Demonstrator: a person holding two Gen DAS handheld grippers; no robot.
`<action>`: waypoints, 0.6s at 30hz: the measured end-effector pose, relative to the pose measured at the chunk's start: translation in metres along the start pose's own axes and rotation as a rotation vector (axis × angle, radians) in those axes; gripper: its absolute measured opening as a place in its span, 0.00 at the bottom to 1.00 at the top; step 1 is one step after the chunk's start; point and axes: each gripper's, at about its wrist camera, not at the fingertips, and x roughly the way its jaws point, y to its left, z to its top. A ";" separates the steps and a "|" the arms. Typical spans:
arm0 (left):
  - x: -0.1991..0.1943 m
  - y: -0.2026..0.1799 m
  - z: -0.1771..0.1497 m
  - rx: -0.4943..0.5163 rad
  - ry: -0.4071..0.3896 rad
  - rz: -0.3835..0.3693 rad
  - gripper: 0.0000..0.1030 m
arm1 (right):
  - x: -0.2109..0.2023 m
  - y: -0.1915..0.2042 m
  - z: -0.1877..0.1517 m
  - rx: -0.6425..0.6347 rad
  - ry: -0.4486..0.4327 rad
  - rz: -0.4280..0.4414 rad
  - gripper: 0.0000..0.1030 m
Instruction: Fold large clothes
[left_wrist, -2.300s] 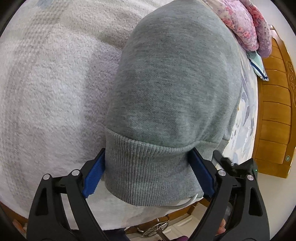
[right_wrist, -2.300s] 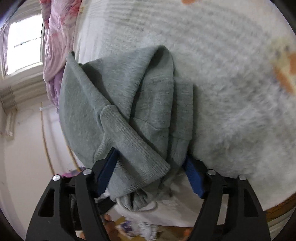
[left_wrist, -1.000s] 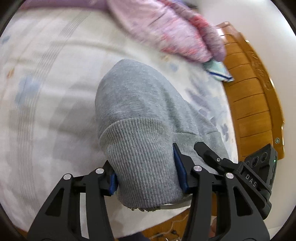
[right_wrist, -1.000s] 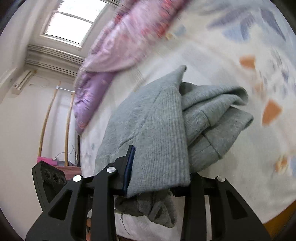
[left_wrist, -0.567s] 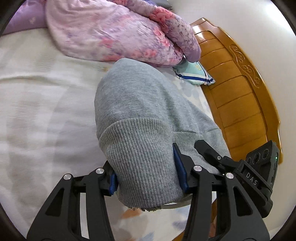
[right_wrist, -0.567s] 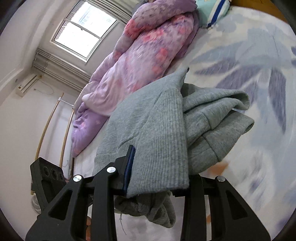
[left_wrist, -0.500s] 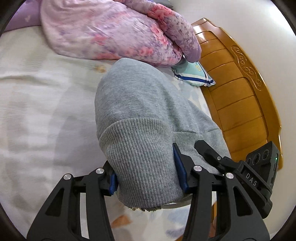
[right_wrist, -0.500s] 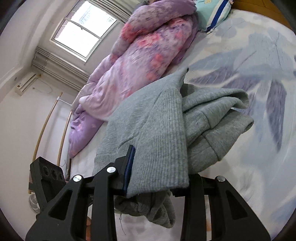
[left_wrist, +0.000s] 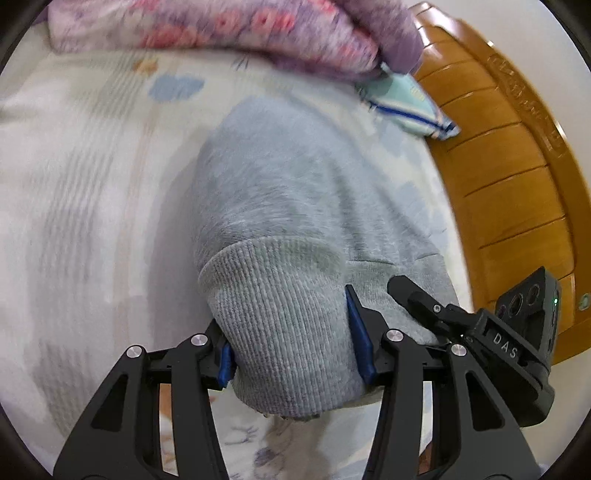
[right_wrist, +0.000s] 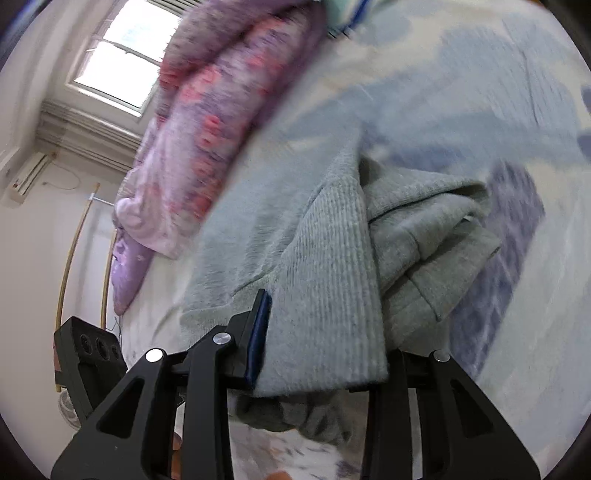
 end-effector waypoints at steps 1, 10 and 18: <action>0.004 0.003 -0.007 -0.004 0.007 0.009 0.48 | 0.002 -0.008 -0.006 0.026 0.009 -0.007 0.30; 0.022 0.007 -0.030 0.019 0.071 0.073 0.66 | -0.007 -0.047 -0.028 0.148 0.023 -0.126 0.46; 0.017 0.005 -0.038 0.019 0.113 0.131 0.86 | -0.017 -0.060 -0.027 0.134 0.028 -0.311 0.50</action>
